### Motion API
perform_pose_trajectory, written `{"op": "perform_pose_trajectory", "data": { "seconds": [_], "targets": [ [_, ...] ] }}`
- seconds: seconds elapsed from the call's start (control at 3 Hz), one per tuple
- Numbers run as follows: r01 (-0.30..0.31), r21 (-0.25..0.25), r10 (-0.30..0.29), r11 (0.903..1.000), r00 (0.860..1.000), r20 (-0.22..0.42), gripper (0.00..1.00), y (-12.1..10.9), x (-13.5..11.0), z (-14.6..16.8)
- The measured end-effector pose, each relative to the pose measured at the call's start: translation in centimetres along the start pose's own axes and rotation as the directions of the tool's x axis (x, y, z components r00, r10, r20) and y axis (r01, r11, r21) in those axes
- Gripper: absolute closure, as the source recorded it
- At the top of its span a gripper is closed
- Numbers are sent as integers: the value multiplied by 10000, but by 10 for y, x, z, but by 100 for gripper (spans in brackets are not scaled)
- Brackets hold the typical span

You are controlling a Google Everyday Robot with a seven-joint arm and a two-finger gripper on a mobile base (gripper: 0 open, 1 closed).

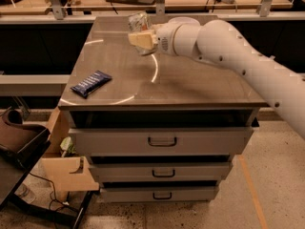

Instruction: Place 7up can upright

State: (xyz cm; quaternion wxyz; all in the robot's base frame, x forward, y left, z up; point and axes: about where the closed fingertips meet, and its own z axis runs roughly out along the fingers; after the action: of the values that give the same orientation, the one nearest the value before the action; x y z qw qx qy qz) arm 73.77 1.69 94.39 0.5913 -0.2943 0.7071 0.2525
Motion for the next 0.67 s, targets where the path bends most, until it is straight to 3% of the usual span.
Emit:
{"op": "perform_pose_trajectory", "data": {
  "seconds": [0.33, 0.67],
  "targets": [
    [29, -20, -27, 10000, 9961, 883, 100, 20, -6, 23],
    [30, -28, -27, 10000, 9962, 872, 100, 20, -5, 23]
  ]
}}
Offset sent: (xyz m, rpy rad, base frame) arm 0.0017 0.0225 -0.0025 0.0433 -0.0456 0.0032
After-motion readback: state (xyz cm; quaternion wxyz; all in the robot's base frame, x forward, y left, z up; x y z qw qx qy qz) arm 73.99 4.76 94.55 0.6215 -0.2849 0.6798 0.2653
